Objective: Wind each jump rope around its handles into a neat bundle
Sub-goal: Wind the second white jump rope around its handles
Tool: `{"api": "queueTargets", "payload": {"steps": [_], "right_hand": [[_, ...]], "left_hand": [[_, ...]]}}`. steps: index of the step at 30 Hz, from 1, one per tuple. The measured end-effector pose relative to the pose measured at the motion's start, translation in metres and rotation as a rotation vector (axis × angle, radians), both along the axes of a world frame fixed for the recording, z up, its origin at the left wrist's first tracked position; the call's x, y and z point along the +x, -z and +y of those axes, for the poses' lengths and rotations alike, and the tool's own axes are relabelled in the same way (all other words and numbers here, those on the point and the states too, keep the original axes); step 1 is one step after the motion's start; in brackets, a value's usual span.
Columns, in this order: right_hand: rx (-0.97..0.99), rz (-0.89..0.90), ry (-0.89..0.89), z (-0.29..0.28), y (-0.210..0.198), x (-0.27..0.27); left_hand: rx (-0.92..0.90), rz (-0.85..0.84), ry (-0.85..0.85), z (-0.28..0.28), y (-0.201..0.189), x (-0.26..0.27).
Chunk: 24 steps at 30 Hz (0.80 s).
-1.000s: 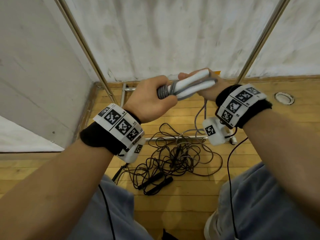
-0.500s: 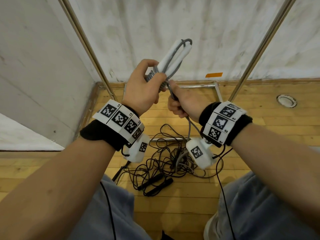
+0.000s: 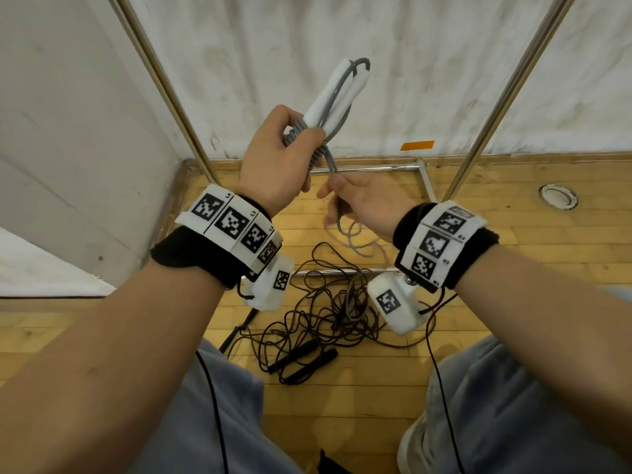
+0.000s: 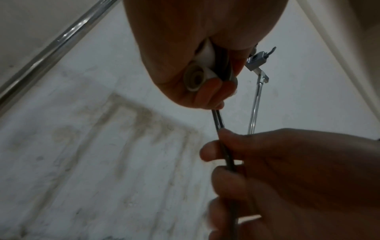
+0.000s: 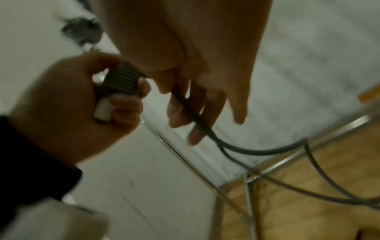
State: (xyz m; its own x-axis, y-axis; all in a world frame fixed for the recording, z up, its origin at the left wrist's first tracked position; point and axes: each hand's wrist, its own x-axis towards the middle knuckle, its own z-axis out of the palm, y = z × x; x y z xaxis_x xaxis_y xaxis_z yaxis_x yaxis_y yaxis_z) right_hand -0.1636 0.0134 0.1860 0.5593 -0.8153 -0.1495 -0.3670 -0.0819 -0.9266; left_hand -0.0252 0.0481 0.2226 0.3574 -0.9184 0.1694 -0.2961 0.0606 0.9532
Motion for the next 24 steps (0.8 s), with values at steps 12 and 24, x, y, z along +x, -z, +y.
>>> {"api": "queueTargets", "payload": {"steps": [12, 24], "right_hand": [[-0.463, 0.316, -0.073, 0.004, -0.018, 0.008], [-0.580, 0.643, -0.177, -0.012, -0.015, -0.015]], "left_hand": [[0.011, -0.544, -0.097, -0.008, 0.031, 0.037], [0.256, -0.847, -0.003, -0.012, 0.055, 0.036]]}}
